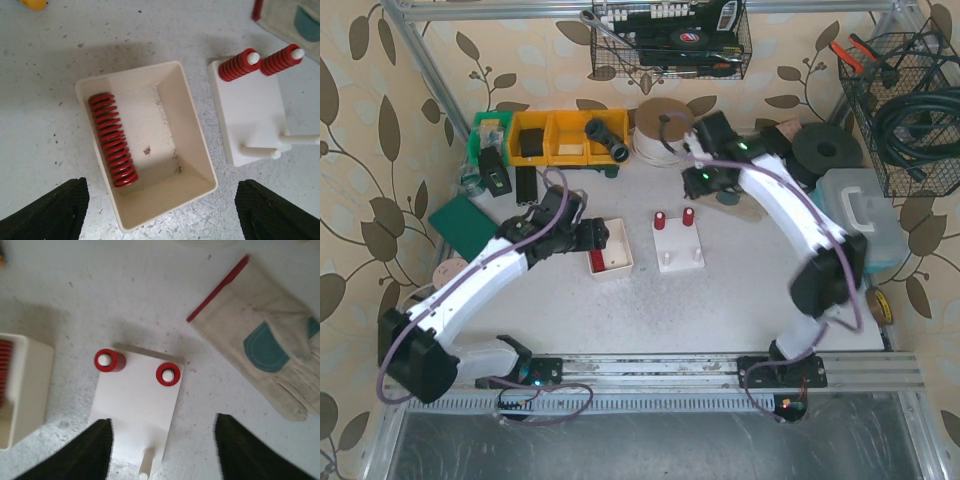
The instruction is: Install the large spring
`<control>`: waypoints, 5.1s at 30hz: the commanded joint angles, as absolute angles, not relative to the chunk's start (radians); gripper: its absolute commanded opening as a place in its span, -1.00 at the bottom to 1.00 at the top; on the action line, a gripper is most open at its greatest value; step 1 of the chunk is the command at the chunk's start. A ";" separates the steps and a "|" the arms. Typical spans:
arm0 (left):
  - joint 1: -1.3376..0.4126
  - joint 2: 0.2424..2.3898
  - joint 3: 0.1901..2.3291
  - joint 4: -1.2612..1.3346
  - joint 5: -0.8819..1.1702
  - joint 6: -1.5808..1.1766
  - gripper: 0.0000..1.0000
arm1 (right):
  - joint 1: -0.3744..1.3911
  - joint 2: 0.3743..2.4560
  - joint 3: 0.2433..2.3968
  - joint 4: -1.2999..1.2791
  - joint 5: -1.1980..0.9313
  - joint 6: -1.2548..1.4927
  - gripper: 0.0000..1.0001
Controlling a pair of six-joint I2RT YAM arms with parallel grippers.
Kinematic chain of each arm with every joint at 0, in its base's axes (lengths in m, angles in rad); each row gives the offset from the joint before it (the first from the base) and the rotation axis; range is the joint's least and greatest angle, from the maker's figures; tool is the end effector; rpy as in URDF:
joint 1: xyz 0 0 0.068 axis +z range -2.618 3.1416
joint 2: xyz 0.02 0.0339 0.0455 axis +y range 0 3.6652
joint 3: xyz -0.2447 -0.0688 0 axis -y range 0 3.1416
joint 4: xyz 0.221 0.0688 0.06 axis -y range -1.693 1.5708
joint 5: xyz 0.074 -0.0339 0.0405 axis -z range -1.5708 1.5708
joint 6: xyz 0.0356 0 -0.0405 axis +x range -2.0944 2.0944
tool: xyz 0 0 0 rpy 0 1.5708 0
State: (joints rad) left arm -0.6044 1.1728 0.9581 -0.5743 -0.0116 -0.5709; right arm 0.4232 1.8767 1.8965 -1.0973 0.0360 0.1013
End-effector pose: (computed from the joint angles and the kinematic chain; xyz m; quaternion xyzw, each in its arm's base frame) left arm 0.1904 -0.1310 0.2728 0.0133 0.9245 -0.2068 0.3201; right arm 0.3336 0.1489 0.3147 -0.1510 0.9578 0.0464 0.2403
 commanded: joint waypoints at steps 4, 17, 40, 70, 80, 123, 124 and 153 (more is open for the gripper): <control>-0.609 1.400 1.284 -0.968 -0.070 -0.561 0.57 | 0.378 1.301 1.274 -0.517 0.009 0.250 0.42; -0.612 1.705 1.397 -0.927 0.010 -0.582 0.01 | 0.366 1.172 1.107 -0.481 -0.262 0.361 -0.09; -0.615 1.884 1.340 -0.777 -0.124 -0.673 -0.04 | 0.368 1.206 1.128 -0.518 -0.300 0.305 -0.33; -0.641 1.757 1.289 -0.753 -0.193 -0.733 -0.04 | 0.370 1.227 1.157 -0.571 -0.300 0.295 -0.37; -0.683 1.788 1.303 -0.901 -0.180 -0.890 -0.10 | 0.370 1.235 1.165 -0.570 -0.297 0.283 -0.39; -0.697 1.838 1.347 -0.809 -0.191 -0.831 -1.00 | 0.373 1.253 1.214 -0.605 -0.313 0.260 -0.28; -0.697 1.831 1.359 -0.820 -0.197 -0.829 -1.00 | 0.374 1.250 1.207 -0.593 -0.326 0.261 -0.28; -0.472 1.481 1.302 -0.701 0.309 -1.131 -1.00 | 0.828 1.082 0.763 0.046 -0.093 -0.166 -0.14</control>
